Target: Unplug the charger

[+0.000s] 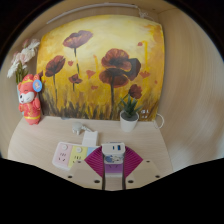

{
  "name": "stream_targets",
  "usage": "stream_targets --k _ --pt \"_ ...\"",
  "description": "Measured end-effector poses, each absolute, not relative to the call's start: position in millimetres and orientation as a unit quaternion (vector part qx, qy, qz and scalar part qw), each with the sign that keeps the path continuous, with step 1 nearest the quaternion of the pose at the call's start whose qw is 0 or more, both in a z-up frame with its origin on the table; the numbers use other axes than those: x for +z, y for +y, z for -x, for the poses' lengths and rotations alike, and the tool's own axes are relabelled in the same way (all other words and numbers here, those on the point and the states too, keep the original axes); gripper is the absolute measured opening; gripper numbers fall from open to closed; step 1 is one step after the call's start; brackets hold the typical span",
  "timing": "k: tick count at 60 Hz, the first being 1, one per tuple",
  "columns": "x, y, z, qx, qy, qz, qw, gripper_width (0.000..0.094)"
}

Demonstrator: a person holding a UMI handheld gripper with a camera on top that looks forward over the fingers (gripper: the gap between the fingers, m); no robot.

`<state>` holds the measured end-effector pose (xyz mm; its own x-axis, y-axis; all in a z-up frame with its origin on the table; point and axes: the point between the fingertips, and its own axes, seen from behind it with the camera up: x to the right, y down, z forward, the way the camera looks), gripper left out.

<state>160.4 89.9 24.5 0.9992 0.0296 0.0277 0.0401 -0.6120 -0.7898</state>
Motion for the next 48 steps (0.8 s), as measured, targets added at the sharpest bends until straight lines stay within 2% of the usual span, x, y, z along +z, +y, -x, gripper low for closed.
stream_targets --k 2,3,9,12,17,22,32,38,48 --pt "31 93 -160 0.003 -0.024 0.905 0.425 0.0202" --pt "45 96 -161 0.011 -0.022 0.904 0.427 0.0204" --pt "190 132 -209 -0.034 -0.006 0.837 0.546 0.0203" --pt "246 138 -224 -0.036 0.007 0.81 0.585 0.0203" --pt "280 141 -242 -0.037 0.009 0.801 0.597 0.0202" --pt "251 137 -251 -0.057 -0.003 0.814 0.578 0.0201" --pt "116 105 -252 -0.036 -0.004 0.884 0.466 0.0206" --pt "54 87 -250 -0.027 -0.007 0.909 0.417 0.0205" --pt "6 68 -264 -0.045 0.009 0.926 0.374 0.025"
